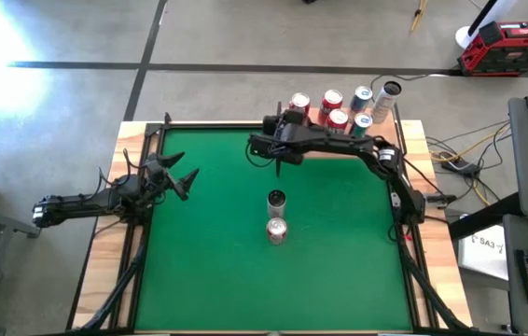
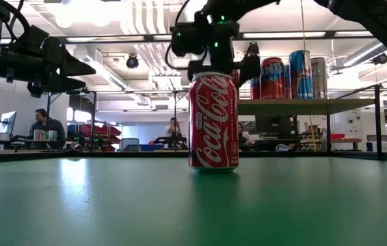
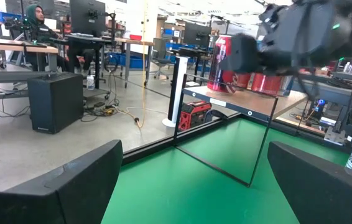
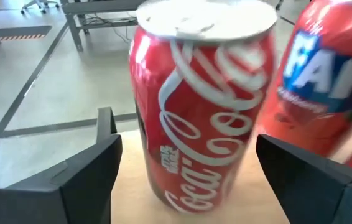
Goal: Place canned beverage on shelf
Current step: Put the top red white soda can on the shelf, then adjust the soda cans on the shelf
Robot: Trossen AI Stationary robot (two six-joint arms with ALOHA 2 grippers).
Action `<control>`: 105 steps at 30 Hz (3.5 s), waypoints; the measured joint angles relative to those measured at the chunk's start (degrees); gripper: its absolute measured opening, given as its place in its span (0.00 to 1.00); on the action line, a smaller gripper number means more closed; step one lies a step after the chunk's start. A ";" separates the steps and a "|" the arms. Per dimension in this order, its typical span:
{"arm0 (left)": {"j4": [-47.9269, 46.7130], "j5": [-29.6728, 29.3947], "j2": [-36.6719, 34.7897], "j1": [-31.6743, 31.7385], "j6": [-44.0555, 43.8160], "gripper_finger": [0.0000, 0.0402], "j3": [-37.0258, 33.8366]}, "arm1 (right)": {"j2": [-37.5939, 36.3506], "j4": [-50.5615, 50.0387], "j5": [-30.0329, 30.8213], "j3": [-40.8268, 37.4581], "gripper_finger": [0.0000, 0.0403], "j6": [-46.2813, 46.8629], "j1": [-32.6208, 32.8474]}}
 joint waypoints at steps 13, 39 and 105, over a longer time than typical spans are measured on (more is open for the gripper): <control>0.00 -0.02 0.00 0.00 0.00 0.96 0.00 | -0.47 -18.44 -6.08 4.13 0.90 13.00 4.42; 0.03 -0.01 0.00 -0.01 0.00 0.96 0.00 | -33.67 -18.54 -35.94 -8.65 0.90 -8.65 10.82; 0.00 0.00 0.00 0.00 0.00 0.96 0.00 | -33.58 -15.46 -36.40 -11.42 0.90 -26.82 -6.93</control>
